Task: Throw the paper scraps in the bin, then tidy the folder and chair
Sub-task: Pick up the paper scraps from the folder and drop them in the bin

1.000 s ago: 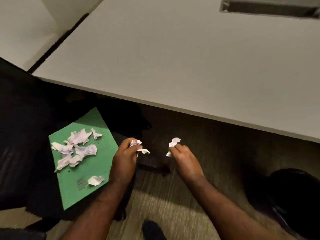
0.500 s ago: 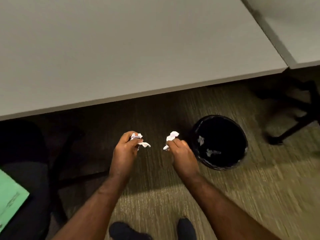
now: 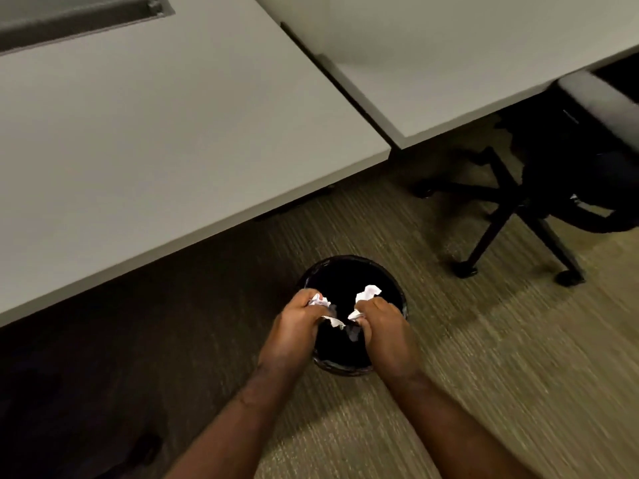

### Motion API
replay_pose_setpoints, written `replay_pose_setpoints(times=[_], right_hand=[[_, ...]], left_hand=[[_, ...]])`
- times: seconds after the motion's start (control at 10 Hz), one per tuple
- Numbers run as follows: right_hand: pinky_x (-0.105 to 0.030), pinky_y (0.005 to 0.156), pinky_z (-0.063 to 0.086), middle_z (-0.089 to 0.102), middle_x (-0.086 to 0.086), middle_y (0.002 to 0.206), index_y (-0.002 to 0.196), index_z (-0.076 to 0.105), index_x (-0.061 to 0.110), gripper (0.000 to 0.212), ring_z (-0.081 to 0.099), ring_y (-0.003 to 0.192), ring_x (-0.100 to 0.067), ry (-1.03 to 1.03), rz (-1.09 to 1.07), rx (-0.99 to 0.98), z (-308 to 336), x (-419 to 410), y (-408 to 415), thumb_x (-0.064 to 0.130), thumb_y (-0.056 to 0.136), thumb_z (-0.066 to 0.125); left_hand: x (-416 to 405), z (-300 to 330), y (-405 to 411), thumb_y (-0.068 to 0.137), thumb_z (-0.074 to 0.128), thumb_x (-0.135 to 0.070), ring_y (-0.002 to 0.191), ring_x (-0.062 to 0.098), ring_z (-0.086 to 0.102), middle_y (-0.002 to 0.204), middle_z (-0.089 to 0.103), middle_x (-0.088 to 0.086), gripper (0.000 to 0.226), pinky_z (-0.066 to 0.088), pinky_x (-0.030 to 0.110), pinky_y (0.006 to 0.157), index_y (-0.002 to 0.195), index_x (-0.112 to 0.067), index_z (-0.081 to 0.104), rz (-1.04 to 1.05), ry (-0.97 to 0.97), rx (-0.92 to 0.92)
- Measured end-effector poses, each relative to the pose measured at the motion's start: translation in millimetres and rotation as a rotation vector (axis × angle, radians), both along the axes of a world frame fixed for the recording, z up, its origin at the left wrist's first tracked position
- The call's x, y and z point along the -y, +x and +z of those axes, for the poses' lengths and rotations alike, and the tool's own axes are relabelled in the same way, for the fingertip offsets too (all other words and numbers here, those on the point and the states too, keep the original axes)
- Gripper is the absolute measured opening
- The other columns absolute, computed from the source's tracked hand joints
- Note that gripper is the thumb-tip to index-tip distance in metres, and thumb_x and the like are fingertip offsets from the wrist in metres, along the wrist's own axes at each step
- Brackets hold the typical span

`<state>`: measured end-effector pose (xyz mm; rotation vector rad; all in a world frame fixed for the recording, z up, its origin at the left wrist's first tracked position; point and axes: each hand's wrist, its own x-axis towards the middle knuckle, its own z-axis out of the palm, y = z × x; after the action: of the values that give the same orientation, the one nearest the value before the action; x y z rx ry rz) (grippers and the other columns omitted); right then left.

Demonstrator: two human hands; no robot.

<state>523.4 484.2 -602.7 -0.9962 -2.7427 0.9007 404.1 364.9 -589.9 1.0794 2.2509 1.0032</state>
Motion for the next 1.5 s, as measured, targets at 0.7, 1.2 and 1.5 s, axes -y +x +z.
replay_pose_setpoints(times=[0.7,1.2,1.5], right_hand=[[-0.039,0.107,0.042,0.045,0.002,0.147,0.136,0.050,0.020,0.050,0.042,0.134,-0.016,0.014,-0.082,-0.066,-1,-27,5,0.002,0.089,0.046],[-0.043,0.101,0.046,0.060,-0.004,0.131,0.124,0.061,0.013,0.046,0.055,0.119,-0.023,0.104,0.312,-0.182,64,93,-58,0.000,0.080,0.063],[-0.045,0.096,0.048,0.057,0.000,0.135,0.126,0.059,0.019,0.046,0.052,0.122,-0.021,0.029,0.680,-0.175,85,264,-124,0.003,0.083,0.061]], left_hand=[[-41,-11,-18,0.088,0.043,0.013,0.138,-0.003,0.023,0.157,0.023,-0.004,0.059,0.023,0.007,0.107,0.137,-0.018,0.048,-0.142,-0.038,0.050],[159,58,-48,0.086,0.060,-0.004,0.129,0.005,0.042,0.143,0.044,-0.008,0.046,0.045,0.037,0.103,0.127,-0.024,0.057,0.263,-0.063,-0.222],[364,88,-58,0.082,0.065,-0.006,0.126,0.009,0.046,0.135,0.050,-0.007,0.047,0.041,0.041,0.105,0.126,-0.022,0.059,0.700,-0.136,-0.270]])
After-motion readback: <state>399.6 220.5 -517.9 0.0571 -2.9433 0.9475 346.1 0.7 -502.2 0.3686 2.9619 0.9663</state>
